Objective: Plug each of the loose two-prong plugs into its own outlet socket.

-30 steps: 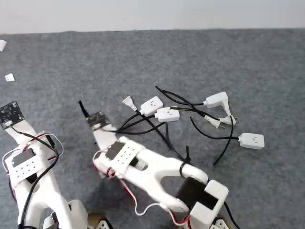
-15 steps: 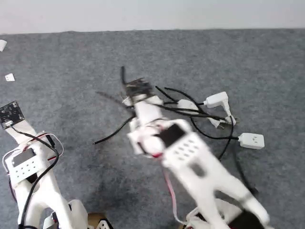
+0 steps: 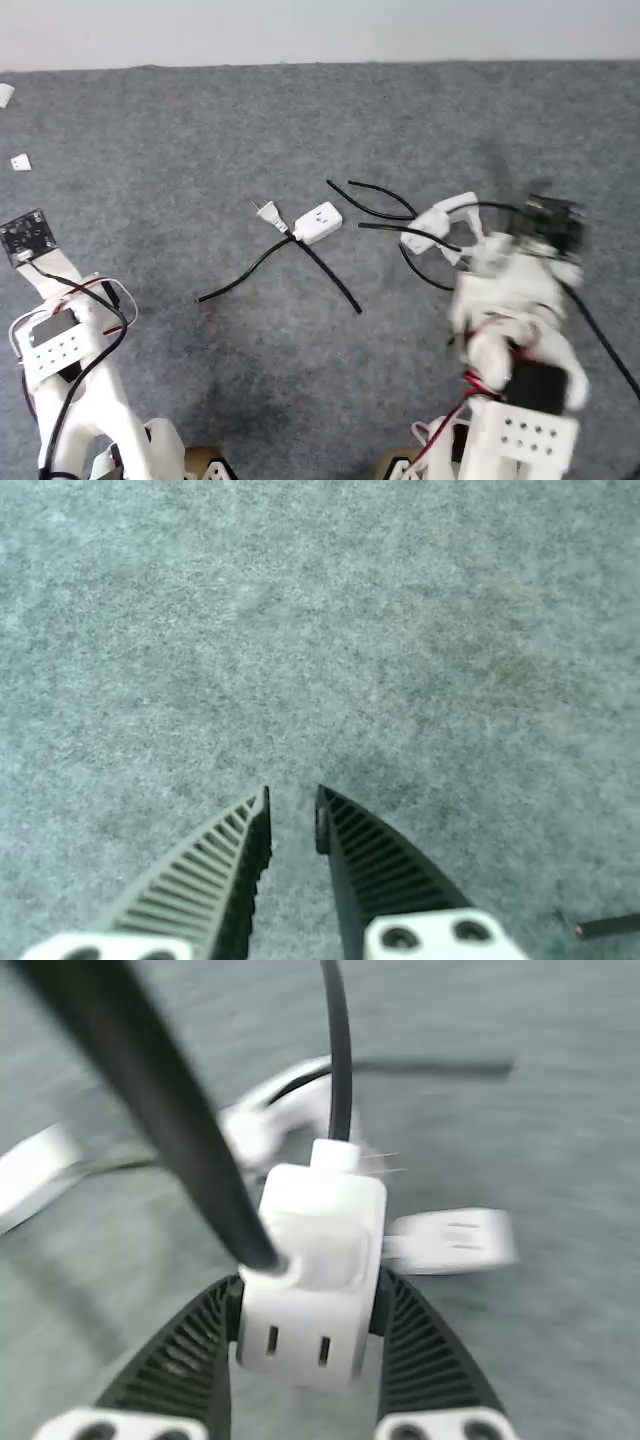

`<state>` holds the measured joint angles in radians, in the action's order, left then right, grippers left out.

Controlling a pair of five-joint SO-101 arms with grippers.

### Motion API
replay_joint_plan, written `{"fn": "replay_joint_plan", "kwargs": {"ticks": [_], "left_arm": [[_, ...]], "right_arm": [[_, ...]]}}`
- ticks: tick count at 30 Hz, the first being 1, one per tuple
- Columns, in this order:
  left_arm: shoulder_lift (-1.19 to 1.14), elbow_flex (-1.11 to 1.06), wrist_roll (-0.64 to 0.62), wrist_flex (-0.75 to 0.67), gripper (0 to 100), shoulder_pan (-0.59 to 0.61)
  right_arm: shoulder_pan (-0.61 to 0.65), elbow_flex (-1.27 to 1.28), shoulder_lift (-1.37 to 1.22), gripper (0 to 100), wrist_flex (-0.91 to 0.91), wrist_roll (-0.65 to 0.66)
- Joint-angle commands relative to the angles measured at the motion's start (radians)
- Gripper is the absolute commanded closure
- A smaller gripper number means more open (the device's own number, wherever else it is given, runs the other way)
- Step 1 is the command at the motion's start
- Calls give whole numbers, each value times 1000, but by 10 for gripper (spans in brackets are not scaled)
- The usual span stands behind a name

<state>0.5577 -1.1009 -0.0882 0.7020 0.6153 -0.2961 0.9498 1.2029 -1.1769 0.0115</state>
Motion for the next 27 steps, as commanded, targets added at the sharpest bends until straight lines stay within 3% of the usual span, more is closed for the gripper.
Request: {"fn": "replay_joint_plan", "kwargs": {"ticks": [1,7,13,17,20,24,27], "left_arm": [[3,35,-2,-15,930,-5],[9,21,-2,-14,930,-9],[9,18,0,-2,930,-35],[9,18,25,2,930,-37],[8,18,35,2,930,-48],[11,7,38,14,930,-84],[11,5,38,14,905,-91]], "right_arm": [[-274,51,18,989,90,69],[-631,232,-64,989,426,137],[-840,315,-208,987,708,204],[-908,302,-372,979,831,235],[-932,247,-530,896,872,230],[-931,117,-733,723,823,229],[-892,2,-817,706,717,229]]}}
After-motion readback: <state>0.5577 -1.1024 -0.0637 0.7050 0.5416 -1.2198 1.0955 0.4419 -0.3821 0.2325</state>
